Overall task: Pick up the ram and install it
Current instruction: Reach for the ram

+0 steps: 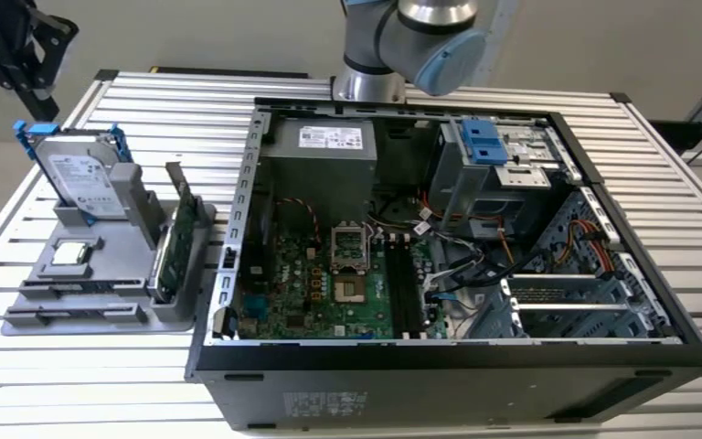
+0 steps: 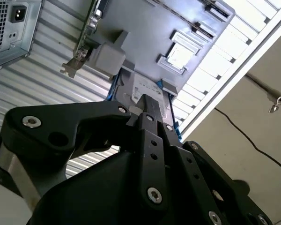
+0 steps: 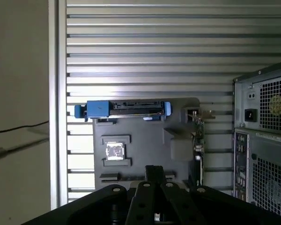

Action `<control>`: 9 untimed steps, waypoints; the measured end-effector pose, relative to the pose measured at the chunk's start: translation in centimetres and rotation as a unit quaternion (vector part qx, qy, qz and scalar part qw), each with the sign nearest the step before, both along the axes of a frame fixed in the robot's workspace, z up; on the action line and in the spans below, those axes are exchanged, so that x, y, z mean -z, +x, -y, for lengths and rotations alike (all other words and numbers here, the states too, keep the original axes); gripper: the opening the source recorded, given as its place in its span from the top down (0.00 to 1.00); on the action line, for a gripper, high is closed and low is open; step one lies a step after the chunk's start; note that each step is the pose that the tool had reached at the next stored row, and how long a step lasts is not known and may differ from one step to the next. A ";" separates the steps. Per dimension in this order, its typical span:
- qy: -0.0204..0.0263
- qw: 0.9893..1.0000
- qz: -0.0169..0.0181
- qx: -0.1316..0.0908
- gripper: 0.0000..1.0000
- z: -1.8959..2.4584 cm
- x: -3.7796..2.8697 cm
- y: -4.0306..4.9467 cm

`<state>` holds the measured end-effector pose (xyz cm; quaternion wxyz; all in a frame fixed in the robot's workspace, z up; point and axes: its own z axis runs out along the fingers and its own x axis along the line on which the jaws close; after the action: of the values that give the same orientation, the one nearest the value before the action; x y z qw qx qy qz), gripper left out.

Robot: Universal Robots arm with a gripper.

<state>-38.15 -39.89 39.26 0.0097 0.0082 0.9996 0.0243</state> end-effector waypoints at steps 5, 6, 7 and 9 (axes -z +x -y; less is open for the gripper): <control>0.000 1.000 0.000 -0.006 1.00 0.00 0.00 -0.37; 0.000 1.000 0.000 -0.006 1.00 0.00 0.00 -0.37; 0.000 1.000 0.000 -0.006 1.00 0.00 0.00 -0.37; 0.000 1.000 0.000 -0.006 1.00 0.00 0.00 -0.38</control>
<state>-38.53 -39.88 39.26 0.0096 0.0021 0.9997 0.0244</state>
